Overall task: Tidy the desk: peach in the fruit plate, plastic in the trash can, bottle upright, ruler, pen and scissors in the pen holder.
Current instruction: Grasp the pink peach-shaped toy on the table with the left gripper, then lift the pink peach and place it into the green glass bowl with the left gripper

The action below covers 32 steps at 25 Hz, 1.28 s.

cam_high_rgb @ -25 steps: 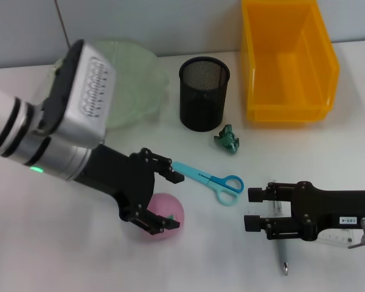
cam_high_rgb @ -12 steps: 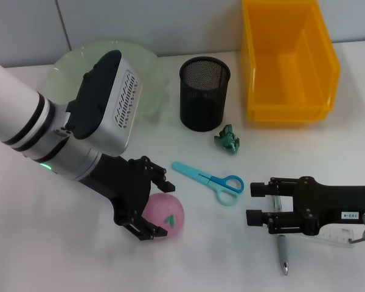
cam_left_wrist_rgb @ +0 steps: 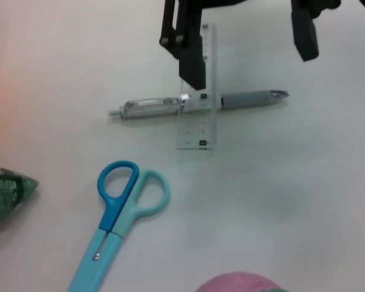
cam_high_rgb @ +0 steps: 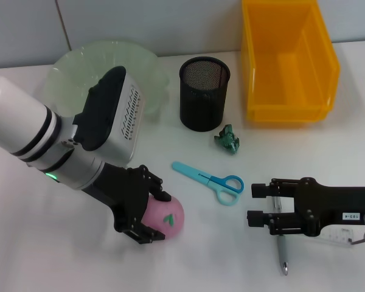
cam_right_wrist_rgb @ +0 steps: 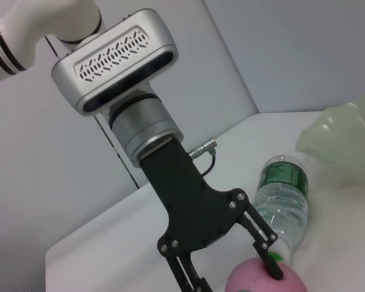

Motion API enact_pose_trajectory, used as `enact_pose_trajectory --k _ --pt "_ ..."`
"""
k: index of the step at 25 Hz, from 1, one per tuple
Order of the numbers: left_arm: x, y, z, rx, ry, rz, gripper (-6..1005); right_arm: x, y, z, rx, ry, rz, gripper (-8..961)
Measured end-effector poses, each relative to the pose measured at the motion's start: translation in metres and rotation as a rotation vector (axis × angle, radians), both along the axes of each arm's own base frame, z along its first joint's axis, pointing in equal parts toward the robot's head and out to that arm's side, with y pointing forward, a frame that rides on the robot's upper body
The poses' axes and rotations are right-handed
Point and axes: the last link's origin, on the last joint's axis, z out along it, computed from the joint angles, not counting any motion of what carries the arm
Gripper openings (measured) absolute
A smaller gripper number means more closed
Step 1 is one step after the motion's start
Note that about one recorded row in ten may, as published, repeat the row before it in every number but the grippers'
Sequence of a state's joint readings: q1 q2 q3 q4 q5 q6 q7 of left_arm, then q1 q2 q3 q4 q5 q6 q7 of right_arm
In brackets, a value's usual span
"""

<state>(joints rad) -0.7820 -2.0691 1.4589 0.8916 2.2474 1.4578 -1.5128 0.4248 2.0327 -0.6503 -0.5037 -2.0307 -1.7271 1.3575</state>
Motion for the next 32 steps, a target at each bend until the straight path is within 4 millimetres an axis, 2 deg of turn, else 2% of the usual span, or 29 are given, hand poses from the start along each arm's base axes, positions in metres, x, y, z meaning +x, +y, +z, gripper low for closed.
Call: enact_pose_trajectory --k 5,16,19,22,26,28,29,32 --pt "-0.003 -0.001 -0.003 0.009 -0.016 0.022 684 0.000 -0.001 -0.001 -0.003 0.001 -0.002 757" --pt "-0.003 -0.002 0.003 0.039 -0.103 0.077 507 0.002 -0.005 -0.001 -0.010 0.004 -0.009 757" --pt "0.000 -0.001 0.010 0.048 -0.168 0.111 422 0.003 -0.006 -0.002 -0.013 0.001 -0.008 757" --pt "0.001 0.000 0.020 0.060 -0.241 0.152 338 0.003 -0.006 -0.002 -0.015 -0.002 -0.008 757" --pt "-0.002 0.004 0.039 0.111 -0.354 0.202 297 0.003 -0.006 -0.002 -0.014 -0.005 -0.008 757" --pt "-0.004 0.008 0.058 0.177 -0.497 0.243 274 0.003 -0.005 -0.002 -0.013 -0.007 -0.004 757" --pt "-0.004 0.008 0.058 0.177 -0.497 0.243 260 0.003 -0.005 -0.002 -0.013 -0.007 -0.004 757" --pt "-0.010 0.014 0.073 0.261 -0.656 0.290 229 0.003 -0.005 -0.002 -0.013 -0.009 -0.002 756"
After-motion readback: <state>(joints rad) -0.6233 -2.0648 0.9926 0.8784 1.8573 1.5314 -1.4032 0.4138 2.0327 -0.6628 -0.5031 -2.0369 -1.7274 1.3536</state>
